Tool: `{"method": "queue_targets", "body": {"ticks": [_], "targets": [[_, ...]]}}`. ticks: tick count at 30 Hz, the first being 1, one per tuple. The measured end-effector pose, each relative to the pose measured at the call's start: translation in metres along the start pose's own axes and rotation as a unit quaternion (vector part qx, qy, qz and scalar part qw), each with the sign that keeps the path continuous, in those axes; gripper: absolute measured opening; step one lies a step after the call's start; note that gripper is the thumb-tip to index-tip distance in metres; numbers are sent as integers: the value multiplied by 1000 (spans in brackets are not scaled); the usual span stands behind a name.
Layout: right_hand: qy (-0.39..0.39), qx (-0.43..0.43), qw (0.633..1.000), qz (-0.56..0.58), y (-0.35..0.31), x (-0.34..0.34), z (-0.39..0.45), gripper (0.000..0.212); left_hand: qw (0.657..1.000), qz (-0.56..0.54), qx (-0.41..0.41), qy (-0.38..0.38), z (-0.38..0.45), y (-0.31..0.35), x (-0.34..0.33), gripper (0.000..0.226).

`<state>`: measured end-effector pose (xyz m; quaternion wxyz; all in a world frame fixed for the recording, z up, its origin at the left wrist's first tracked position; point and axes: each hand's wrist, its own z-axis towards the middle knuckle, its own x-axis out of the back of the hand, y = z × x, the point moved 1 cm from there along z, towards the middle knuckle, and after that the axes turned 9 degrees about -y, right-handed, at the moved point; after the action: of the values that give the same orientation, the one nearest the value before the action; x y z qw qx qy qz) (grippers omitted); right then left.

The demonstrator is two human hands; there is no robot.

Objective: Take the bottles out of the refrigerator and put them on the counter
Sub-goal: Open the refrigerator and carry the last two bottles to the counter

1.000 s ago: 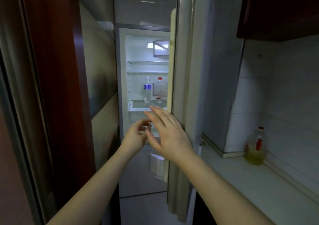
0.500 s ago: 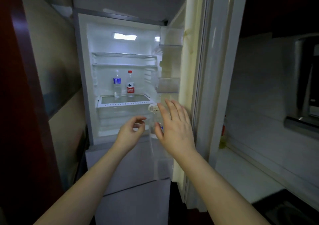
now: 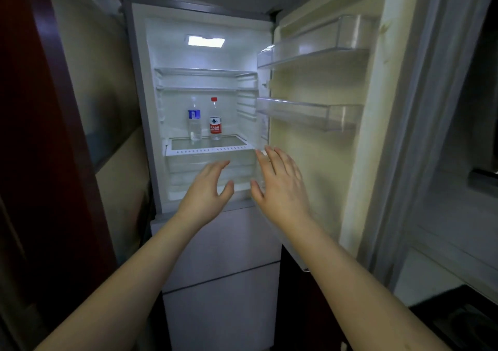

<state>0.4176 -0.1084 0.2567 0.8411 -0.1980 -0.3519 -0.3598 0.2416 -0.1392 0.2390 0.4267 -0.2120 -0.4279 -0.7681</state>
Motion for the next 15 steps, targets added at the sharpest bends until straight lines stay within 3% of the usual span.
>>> {"method": "queue_targets", "body": {"ticks": [9, 15], "targets": [[-38, 0, 998, 46, -10, -42, 32, 67, 992, 123, 28, 7, 1, -28, 24, 69], [-31, 17, 996, 77, -3, -78, 69, 66, 973, 210, 92, -16, 41, -54, 4, 76]]}}
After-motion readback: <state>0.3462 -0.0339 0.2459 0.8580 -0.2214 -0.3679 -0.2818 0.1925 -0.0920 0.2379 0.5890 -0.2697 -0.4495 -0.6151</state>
